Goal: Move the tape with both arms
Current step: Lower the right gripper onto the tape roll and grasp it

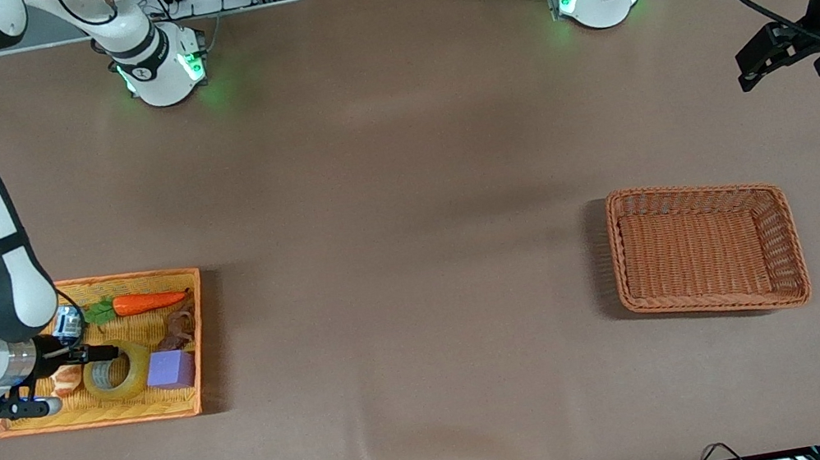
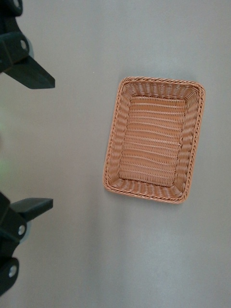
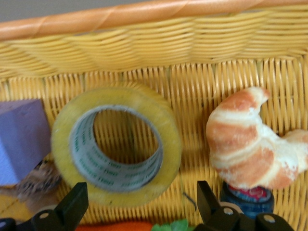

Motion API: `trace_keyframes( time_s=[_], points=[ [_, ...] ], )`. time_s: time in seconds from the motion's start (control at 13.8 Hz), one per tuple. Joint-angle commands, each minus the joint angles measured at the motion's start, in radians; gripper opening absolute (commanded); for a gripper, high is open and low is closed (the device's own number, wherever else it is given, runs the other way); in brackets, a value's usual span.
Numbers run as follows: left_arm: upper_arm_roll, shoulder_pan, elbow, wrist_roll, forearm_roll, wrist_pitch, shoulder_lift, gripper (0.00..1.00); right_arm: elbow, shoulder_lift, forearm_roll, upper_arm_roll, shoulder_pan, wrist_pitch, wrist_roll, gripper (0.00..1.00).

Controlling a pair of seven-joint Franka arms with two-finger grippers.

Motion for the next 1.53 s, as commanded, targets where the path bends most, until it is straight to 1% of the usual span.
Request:
trace_keyframes(
  time_s=[0.0, 0.07, 0.15, 0.22, 0.29, 0.58, 0.8, 0.95, 1.09, 1.16, 1.24, 1.38, 1.45],
  points=[
    [-0.003, 0.001, 0.006, 0.016, -0.008, 0.005, 0.001, 1.00, 0.015, 0.028, 0.020, 0.009, -0.025, 0.019, 0.002, 1.00],
    [-0.003, 0.001, 0.006, 0.016, -0.008, 0.005, 0.001, 1.00, 0.015, 0.033, 0.021, 0.009, -0.025, 0.022, 0.004, 1.00],
    [-0.003, 0.001, 0.006, 0.016, -0.008, 0.005, 0.001, 1.00, 0.013, 0.046, 0.023, 0.009, -0.026, 0.039, 0.004, 0.66],
    [-0.003, 0.001, 0.006, 0.016, -0.008, 0.005, 0.001, 1.00, 0.013, 0.054, 0.023, 0.010, -0.025, 0.060, 0.007, 0.19],
    [-0.003, 0.000, 0.006, 0.016, -0.008, 0.005, 0.001, 1.00, 0.013, 0.057, 0.023, 0.010, -0.026, 0.068, 0.007, 0.00],
    [-0.003, -0.002, 0.006, 0.013, -0.011, 0.005, 0.004, 1.00, 0.018, 0.054, 0.023, 0.010, -0.026, 0.068, 0.005, 0.00],
    [-0.003, -0.008, 0.006, 0.011, -0.013, 0.005, 0.004, 1.00, 0.029, 0.034, 0.021, 0.010, -0.018, 0.056, -0.002, 0.00],
    [-0.003, -0.009, 0.008, 0.000, -0.014, 0.005, 0.006, 1.00, 0.033, -0.012, 0.021, 0.010, -0.029, 0.013, -0.083, 0.00],
    [-0.004, -0.009, 0.006, 0.000, -0.016, 0.005, 0.006, 1.00, 0.067, -0.044, 0.021, 0.010, -0.029, -0.005, -0.151, 0.00],
    [-0.003, -0.009, 0.008, 0.000, -0.014, 0.005, 0.006, 1.00, 0.093, -0.073, 0.015, 0.010, -0.011, -0.059, -0.145, 0.00],
    [-0.003, -0.008, 0.008, 0.002, -0.014, 0.005, 0.006, 1.00, 0.133, -0.091, 0.008, 0.009, 0.020, -0.147, -0.143, 0.00],
    [-0.003, -0.005, 0.008, 0.011, -0.016, 0.005, 0.004, 1.00, 0.248, -0.090, 0.009, 0.010, 0.041, -0.312, -0.142, 0.00],
    [-0.003, -0.006, 0.008, 0.008, -0.014, 0.005, 0.006, 1.00, 0.274, -0.090, 0.015, 0.012, 0.055, -0.375, -0.131, 0.00]
  ],
)
